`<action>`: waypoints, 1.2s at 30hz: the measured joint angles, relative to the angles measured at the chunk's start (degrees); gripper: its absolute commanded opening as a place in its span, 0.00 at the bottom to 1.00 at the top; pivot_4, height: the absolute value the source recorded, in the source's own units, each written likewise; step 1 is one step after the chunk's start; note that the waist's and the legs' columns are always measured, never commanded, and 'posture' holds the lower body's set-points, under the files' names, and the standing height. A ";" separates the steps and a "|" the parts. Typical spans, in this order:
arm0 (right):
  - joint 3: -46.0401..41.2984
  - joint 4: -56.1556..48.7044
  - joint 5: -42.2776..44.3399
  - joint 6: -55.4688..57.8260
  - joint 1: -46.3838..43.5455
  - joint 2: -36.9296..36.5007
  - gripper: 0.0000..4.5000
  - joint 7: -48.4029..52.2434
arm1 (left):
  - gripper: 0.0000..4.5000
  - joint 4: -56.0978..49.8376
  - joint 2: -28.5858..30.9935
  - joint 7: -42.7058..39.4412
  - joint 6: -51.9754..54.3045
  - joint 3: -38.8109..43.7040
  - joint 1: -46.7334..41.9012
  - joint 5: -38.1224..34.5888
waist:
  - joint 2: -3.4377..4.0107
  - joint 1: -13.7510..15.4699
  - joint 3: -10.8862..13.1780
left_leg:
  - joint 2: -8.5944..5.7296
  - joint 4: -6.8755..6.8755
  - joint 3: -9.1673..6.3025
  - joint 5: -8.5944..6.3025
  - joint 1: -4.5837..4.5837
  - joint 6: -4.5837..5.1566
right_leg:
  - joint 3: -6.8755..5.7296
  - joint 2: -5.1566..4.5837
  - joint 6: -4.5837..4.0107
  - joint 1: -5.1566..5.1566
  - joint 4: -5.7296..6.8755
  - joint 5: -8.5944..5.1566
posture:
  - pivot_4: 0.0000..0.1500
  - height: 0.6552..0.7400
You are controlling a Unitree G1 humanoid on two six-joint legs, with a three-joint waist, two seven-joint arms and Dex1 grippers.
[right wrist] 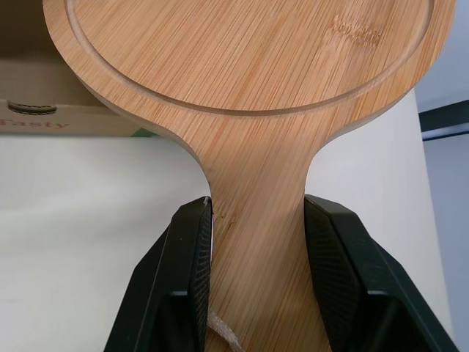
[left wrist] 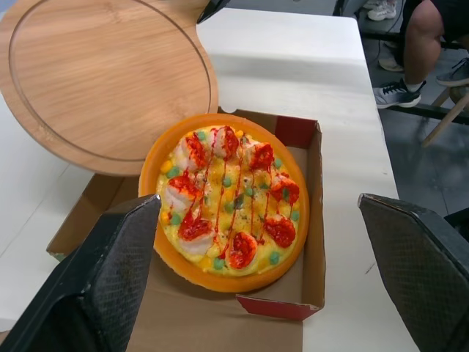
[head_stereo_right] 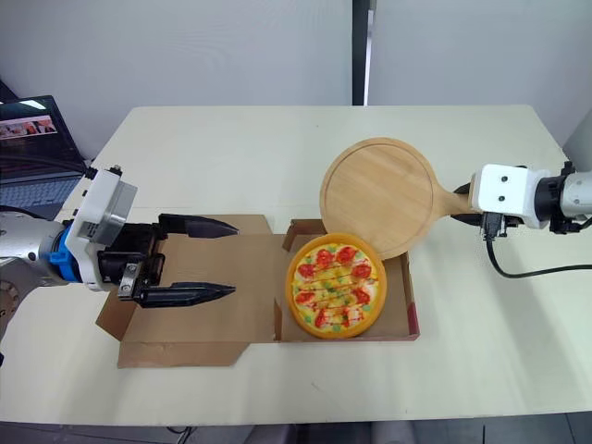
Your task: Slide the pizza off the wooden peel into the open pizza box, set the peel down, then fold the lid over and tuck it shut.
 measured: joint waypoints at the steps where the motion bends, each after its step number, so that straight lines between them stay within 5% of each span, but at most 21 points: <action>1: -0.04 0.53 -0.12 -0.27 -0.14 -0.04 0.35 -0.17 | 1.00 0.06 -0.04 -0.03 -0.06 0.00 0.09 0.20 | 0.00 0.00 0.00 | 0.00 0.08 0.00 0.00 -0.07 0.00 | 0.00 0.01 0.01 -0.02 -0.01 0.05 | 1.00 1.00; 18: -4.28 5.71 0.73 0.90 -0.67 -2.48 0.35 -1.09 | 1.00 0.21 -1.39 -1.00 -0.32 -0.36 -0.36 0.66 | 0.01 0.02 -0.01 | -0.01 0.23 0.02 0.00 -0.18 0.00 | 0.02 0.02 0.01 -0.05 -0.01 0.19 | 1.00 1.00; 36: -30.70 -7.26 10.66 29.77 30.99 3.44 0.35 -8.94 | 1.00 0.55 -5.65 0.87 0.45 -2.88 -4.86 -1.50 | 0.11 0.26 -0.08 | -0.03 0.34 0.03 0.01 -0.16 0.02 | 0.05 0.02 0.03 0.05 0.06 0.25 | 1.00 1.00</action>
